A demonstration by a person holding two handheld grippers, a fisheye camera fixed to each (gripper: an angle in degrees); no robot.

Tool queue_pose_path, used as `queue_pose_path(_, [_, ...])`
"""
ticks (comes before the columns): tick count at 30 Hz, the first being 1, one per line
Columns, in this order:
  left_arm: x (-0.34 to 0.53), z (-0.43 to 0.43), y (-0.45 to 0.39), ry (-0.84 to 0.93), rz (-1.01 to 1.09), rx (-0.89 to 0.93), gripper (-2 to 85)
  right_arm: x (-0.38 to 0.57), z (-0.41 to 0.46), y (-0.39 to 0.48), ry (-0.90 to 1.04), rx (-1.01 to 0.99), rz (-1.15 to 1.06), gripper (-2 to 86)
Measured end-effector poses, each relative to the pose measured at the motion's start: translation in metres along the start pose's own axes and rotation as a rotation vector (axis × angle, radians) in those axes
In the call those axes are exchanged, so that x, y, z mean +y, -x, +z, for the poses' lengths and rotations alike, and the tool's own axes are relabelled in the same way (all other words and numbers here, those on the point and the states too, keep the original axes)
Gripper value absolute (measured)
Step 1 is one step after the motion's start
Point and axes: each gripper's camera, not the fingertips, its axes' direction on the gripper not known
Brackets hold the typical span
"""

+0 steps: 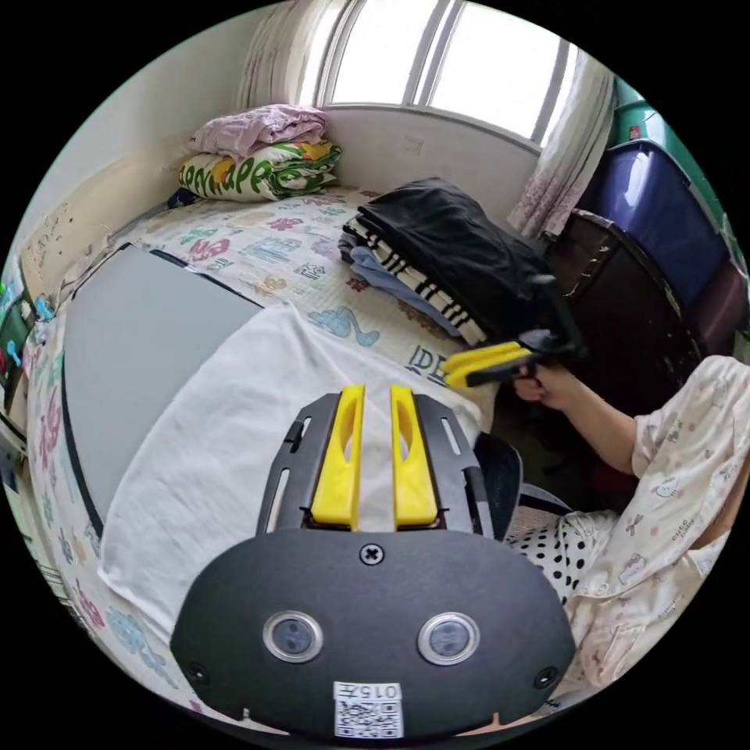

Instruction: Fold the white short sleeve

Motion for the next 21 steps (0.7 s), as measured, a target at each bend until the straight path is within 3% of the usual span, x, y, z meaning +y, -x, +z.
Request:
queue_pose_path(4, [-0.065, 0.022, 0.032, 0.013, -0.018, 0.02, 8.0, 0.029, -0.004, 0.001, -0.022, 0.006, -0.013, 10.5])
queue_pose_path(9, [-0.136, 0.091, 0.06, 0.106, -0.046, -0.129, 9.1, 0.04, 0.01, 0.0, 0.011, 0.02, -0.046, 9.4])
queue_pose_path(16, [-0.161, 0.173, 0.086, 0.213, -0.141, -0.185, 11.2, 0.07, 0.02, -0.03, -0.025, -0.017, -0.018, 5.1])
queue_pose_path(21, [-0.152, 0.207, 0.075, 0.279, -0.05, -0.225, 7.1, 0.09, 0.027, -0.052, -0.034, -0.042, -0.023, 2.1])
